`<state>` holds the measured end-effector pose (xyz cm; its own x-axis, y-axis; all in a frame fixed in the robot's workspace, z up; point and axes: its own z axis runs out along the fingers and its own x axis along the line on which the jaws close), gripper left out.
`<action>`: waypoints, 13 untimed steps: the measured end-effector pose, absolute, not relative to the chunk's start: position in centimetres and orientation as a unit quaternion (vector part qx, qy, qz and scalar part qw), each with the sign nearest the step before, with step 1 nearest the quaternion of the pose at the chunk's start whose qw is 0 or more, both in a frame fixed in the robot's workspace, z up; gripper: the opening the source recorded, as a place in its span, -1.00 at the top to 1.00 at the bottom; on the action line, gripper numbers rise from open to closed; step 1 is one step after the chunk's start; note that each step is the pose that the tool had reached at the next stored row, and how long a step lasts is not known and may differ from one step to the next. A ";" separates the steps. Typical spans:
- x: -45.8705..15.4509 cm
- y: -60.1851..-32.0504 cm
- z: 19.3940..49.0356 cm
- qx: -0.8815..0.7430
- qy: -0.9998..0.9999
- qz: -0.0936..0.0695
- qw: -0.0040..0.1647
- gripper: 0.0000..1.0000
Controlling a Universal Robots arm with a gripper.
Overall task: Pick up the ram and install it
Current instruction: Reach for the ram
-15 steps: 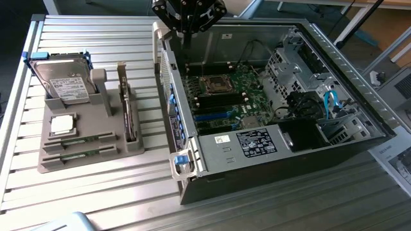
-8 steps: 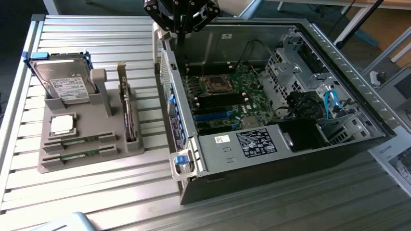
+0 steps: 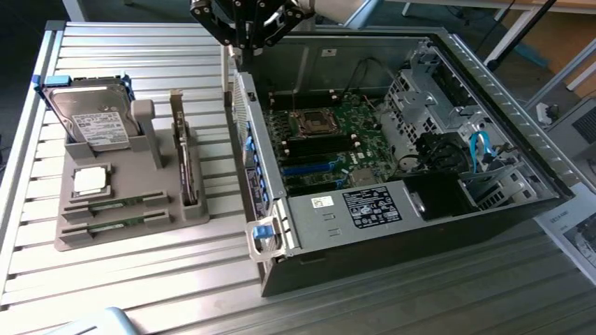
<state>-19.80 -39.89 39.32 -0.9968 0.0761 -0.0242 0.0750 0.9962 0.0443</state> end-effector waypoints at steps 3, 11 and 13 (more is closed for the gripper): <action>-20.9 -39.9 39.3 0.038 0.999 0.022 0.013 0.80; -22.8 -39.9 39.3 0.038 0.999 0.022 0.013 0.80; -23.3 -39.9 39.3 0.038 0.999 0.022 0.013 0.80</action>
<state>-23.33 -39.89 39.32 -0.9968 0.0762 -0.0238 0.0751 0.9962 0.0443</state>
